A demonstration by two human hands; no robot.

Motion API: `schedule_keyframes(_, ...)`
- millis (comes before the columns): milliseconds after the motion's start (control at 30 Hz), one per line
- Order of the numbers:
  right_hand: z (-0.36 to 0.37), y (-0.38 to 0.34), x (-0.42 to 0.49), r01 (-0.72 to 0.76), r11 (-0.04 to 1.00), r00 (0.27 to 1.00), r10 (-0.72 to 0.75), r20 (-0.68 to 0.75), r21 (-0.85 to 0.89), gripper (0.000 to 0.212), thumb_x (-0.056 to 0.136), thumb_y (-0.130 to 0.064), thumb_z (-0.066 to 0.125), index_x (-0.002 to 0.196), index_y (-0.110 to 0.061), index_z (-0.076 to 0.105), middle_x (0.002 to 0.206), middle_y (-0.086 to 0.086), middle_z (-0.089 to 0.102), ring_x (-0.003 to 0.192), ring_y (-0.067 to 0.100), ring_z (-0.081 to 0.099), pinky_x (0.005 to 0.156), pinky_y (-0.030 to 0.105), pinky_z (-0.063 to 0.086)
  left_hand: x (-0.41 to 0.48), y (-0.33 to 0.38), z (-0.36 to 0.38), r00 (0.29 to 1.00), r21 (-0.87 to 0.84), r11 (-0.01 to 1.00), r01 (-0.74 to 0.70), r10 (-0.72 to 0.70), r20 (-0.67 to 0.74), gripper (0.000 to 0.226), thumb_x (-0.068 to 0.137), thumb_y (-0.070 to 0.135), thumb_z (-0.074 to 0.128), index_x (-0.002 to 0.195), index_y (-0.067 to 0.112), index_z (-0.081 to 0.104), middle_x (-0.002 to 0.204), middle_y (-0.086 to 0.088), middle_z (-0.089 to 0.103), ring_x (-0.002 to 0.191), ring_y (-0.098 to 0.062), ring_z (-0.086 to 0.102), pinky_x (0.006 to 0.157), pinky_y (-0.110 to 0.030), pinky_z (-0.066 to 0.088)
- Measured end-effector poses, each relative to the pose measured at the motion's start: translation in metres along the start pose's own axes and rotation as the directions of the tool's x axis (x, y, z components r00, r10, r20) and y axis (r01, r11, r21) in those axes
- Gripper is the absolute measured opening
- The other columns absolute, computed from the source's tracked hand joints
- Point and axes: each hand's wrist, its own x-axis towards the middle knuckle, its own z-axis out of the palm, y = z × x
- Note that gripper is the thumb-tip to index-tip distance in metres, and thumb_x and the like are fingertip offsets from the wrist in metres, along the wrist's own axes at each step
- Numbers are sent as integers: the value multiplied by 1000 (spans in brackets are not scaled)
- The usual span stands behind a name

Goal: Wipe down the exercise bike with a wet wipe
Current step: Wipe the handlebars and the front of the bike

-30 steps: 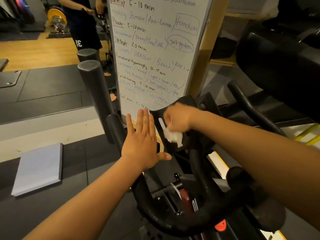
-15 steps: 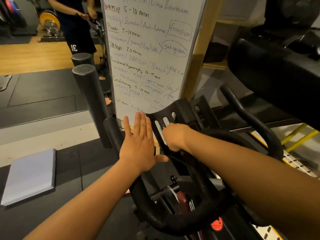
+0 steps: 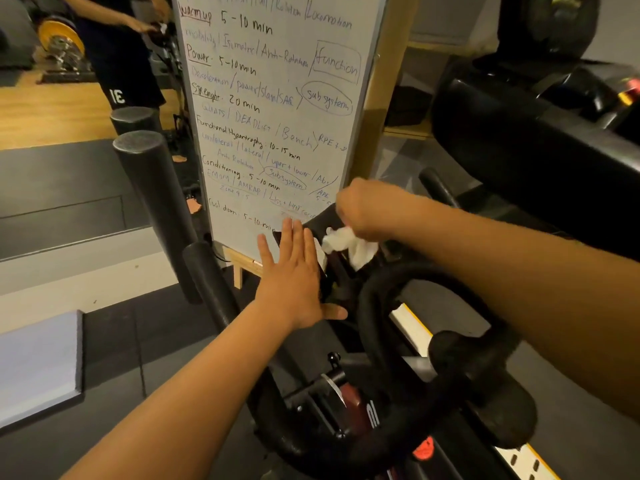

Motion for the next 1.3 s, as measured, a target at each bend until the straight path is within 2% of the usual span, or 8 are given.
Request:
schedule_keyframes(100,5,30,15,-43,956,947,132,-294,291,22,93,-4,50,109,-15,60,106,6,55,92,23,55,79,32,47,-1,0,10,999,1,1000,-15,15,-37,139,68,94,39,149,-2,-21,159,-23,-26,143,-36,-34,115,-67,-4)
schedule_keyframes(267,63,27,5,6,893,971,102,-216,450,9,86,-7,52,83,-16,53,83,3,50,79,28,52,57,24,33,0,-2,15,997,6,1000,-23,24,-73,136,69,96,31,150,0,-20,159,-21,-27,142,-34,-36,115,-67,-5)
schedule_keyframes(500,34,32,-16,112,955,967,-168,192,275,13,88,-13,55,87,-14,68,82,2,64,79,18,59,68,31,49,2,3,13,997,-2,1000,-4,4,-81,139,66,96,36,151,-1,-16,160,-21,-24,141,-38,-36,113,-70,-9)
schedule_keyframes(633,23,50,1,70,739,956,141,-256,670,9,91,-13,58,95,-20,59,81,-6,53,75,12,51,62,22,38,3,2,17,996,-26,1000,-12,9,-94,139,65,98,33,152,0,-14,161,-18,-22,141,-37,-38,112,-70,-13)
schedule_keyframes(1033,53,49,-27,101,944,985,-140,103,315,16,90,-14,52,86,-17,67,74,-8,53,68,8,47,66,26,44,5,8,8,998,-44,999,17,-19,-54,141,67,90,50,149,5,-27,158,-14,-32,139,-37,-40,104,-71,-20)
schedule_keyframes(1167,32,76,-11,76,688,923,225,-312,722,14,92,-11,51,95,-21,61,69,-4,53,60,8,45,55,19,35,12,13,-1,997,-66,998,4,-9,-78,143,65,92,49,147,4,-29,157,-14,-35,142,-34,-37,101,-69,-24)
schedule_keyframes(1233,38,71,0,80,566,904,305,-299,820,18,95,-10,49,105,-21,59,74,0,54,60,8,46,51,17,37,16,18,-4,996,-73,997,-2,-5,-88,142,66,93,45,148,3,-28,157,-14,-34,143,-32,-36,103,-69,-23)
schedule_keyframes(1300,59,54,12,39,678,961,177,-215,734,21,96,-13,48,114,-20,56,87,2,58,71,12,52,59,22,41,19,21,-3,995,-57,998,-5,-1,-97,139,68,92,43,148,3,-27,158,-15,-33,143,-32,-35,105,-70,-21)
